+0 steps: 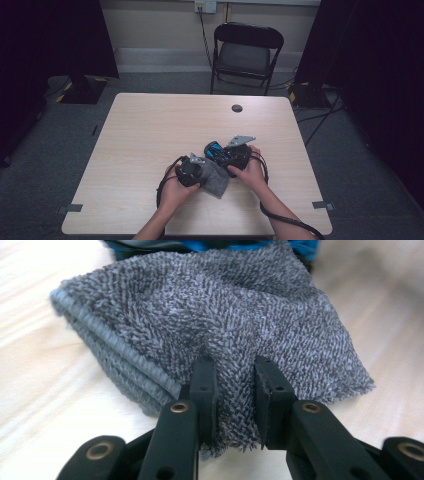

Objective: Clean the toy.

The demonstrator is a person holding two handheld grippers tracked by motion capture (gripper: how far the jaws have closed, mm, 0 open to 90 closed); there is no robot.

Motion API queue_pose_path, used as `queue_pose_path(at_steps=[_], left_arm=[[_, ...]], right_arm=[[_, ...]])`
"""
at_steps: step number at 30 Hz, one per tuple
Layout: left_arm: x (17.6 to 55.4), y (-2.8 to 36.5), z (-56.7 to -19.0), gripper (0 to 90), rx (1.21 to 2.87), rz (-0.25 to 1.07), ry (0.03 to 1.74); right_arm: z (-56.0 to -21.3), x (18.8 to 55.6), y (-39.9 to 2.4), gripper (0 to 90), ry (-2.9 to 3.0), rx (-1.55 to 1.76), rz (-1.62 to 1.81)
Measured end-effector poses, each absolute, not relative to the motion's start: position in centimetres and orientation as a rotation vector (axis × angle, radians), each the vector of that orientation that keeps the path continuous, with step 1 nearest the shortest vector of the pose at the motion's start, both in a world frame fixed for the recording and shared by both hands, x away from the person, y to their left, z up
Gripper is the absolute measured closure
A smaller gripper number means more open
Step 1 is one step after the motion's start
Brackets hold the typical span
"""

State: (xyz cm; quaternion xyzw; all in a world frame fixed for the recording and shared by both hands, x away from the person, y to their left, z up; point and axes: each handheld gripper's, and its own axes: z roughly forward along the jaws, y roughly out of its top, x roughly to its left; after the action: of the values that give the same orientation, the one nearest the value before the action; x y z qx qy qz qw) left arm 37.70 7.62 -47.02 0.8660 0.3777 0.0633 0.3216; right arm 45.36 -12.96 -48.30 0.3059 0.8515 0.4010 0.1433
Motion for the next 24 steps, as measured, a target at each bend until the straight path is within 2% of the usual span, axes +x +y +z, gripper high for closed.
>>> queue_pose_path(at_steps=[24], left_arm=[[35.4, 5.4, -47.1, 74.0, 2.294, 0.088, 0.879]], right_arm=[[-48.3, 45.3, -13.1, 41.5, 2.455, 0.881, 1.157]])
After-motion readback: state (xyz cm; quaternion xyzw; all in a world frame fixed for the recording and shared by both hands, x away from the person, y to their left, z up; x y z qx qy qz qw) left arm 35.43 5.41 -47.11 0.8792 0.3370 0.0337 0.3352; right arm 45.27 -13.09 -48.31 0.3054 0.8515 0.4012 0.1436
